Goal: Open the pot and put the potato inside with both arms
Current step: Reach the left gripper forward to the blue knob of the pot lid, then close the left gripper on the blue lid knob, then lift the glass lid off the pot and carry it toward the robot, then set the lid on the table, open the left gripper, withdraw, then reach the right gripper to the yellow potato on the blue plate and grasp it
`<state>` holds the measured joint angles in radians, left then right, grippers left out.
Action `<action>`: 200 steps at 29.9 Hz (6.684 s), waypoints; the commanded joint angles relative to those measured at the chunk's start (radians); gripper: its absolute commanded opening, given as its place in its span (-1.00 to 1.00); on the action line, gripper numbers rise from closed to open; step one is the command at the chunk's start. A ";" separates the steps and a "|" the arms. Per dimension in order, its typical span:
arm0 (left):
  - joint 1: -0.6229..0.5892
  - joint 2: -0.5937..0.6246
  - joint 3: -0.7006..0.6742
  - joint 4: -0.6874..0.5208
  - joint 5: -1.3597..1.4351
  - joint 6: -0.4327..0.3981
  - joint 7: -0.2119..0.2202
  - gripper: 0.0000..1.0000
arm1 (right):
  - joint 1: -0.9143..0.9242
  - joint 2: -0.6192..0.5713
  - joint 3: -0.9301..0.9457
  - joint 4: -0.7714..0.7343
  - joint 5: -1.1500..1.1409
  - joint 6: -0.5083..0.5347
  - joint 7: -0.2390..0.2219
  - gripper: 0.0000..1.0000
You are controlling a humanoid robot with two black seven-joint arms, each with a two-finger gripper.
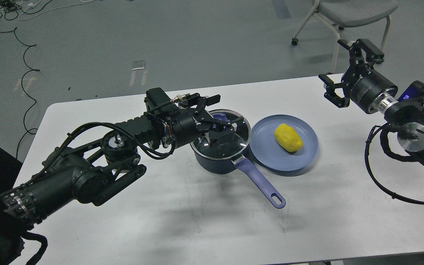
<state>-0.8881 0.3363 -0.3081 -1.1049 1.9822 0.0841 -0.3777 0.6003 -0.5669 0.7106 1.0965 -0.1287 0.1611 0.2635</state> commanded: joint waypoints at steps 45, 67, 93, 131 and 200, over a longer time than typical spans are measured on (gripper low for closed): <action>-0.046 -0.080 0.147 0.241 0.017 0.105 -0.056 0.96 | -0.030 -0.005 -0.007 -0.015 0.000 0.000 0.000 1.00; -0.045 -0.066 0.155 0.252 0.010 0.095 -0.066 0.67 | -0.037 -0.007 -0.022 -0.018 -0.002 0.000 0.000 1.00; -0.104 -0.023 0.150 0.238 -0.058 0.092 -0.109 -0.08 | -0.036 -0.004 -0.026 -0.036 -0.003 -0.002 0.000 1.00; 0.193 0.377 0.247 0.220 -0.135 0.393 -0.111 -0.09 | -0.013 0.002 -0.026 -0.053 -0.003 -0.003 0.000 1.00; -0.229 0.268 -0.031 0.243 -1.772 -0.063 0.184 0.96 | 0.300 0.021 -0.708 -0.224 -1.398 -0.147 0.068 0.93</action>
<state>-1.1403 0.5890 -0.3362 -0.8608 0.2058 0.0254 -0.1922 0.9017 -0.5588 0.0125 0.9052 -1.5251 0.0319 0.3255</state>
